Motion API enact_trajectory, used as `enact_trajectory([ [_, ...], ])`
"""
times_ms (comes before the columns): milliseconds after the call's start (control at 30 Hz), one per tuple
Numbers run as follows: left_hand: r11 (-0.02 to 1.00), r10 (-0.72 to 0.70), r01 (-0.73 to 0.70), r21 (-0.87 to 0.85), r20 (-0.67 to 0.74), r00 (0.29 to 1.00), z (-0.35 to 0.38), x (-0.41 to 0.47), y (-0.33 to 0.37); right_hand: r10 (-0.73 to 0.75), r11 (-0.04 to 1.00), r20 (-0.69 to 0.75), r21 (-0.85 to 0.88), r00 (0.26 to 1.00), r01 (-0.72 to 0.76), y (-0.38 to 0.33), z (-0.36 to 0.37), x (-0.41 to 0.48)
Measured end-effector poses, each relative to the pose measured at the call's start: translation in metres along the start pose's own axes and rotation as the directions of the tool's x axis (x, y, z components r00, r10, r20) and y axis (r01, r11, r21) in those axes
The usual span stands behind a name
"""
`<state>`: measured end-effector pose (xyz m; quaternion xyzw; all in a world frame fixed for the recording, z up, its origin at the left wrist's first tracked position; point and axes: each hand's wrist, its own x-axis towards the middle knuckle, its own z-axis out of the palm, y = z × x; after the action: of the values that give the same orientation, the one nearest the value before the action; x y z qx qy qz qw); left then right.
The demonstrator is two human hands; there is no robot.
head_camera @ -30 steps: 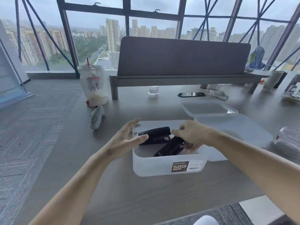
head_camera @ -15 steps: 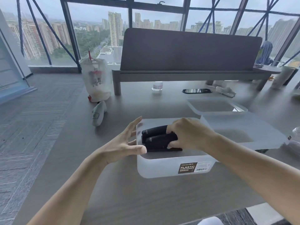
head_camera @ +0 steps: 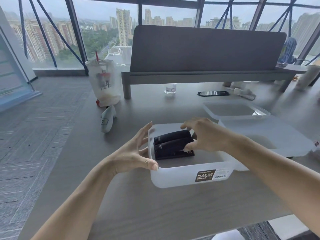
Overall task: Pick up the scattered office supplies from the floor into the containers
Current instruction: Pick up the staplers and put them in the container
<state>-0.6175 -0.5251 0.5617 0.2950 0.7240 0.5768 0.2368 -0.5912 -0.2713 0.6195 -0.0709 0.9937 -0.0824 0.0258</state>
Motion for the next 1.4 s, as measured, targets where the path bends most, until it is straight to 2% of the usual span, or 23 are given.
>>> enact_trajectory([
  [100, 1.000, 0.006, -0.006, 0.017, -0.004, 1.000, -0.002, 0.002, -0.006, 0.099, 0.987, 0.065, 0.120, 0.993, -0.106, 0.010, -0.001, -0.001],
  [200, 1.000, -0.003, 0.004, 0.007, -0.020, 1.000, -0.002, 0.004, -0.007, 0.128, 0.982, 0.028, 0.139, 0.991, -0.131, 0.009, 0.005, 0.003],
  [300, 1.000, -0.007, 0.007, 0.008, -0.020, 1.000, -0.003, 0.005, -0.009, 0.129, 0.989, -0.025, 0.083, 0.991, -0.126, 0.004, 0.006, 0.004],
  [633, 1.000, -0.013, 0.012, -0.018, -0.013, 1.000, -0.004, 0.006, -0.010, 0.070, 0.995, -0.070, -0.070, 0.995, -0.074, -0.014, 0.005, -0.011],
  [833, 0.998, -0.055, 0.055, -0.015, -0.026, 0.998, -0.001, 0.003, 0.000, 0.104, 0.987, 0.001, -0.120, 0.995, -0.103, -0.035, -0.004, -0.020],
  [933, 0.990, -0.092, 0.096, 0.108, -0.039, 0.995, 0.001, -0.007, 0.019, 0.123, 0.979, -0.018, -0.161, 0.992, -0.124, -0.034, -0.010, -0.031],
  [1033, 0.934, -0.082, 0.133, 0.333, -0.165, 0.983, 0.012, -0.022, 0.042, 0.190, 0.976, -0.077, -0.092, 0.979, -0.197, -0.028, -0.023, -0.062],
  [1100, 0.862, 0.036, 0.115, 0.494, -0.285, 0.958, 0.031, -0.033, 0.058, 0.231, 0.970, -0.138, -0.041, 0.963, -0.239, -0.023, -0.034, -0.097],
  [1167, 0.810, 0.228, 0.014, 0.586, -0.337, 0.913, 0.066, -0.049, 0.076, 0.291, 0.956, -0.195, 0.010, 0.937, -0.295, -0.021, -0.040, -0.150],
  [1267, 0.809, 0.357, -0.180, 0.559, -0.226, 0.906, 0.134, -0.076, 0.099, 0.380, 0.924, -0.236, 0.069, 0.894, -0.375, -0.027, -0.034, -0.239],
  [1400, 0.767, 0.351, -0.338, 0.546, 0.084, 0.933, 0.232, -0.123, 0.109, 0.536, 0.841, -0.261, 0.088, 0.803, -0.533, -0.047, -0.003, -0.374],
])
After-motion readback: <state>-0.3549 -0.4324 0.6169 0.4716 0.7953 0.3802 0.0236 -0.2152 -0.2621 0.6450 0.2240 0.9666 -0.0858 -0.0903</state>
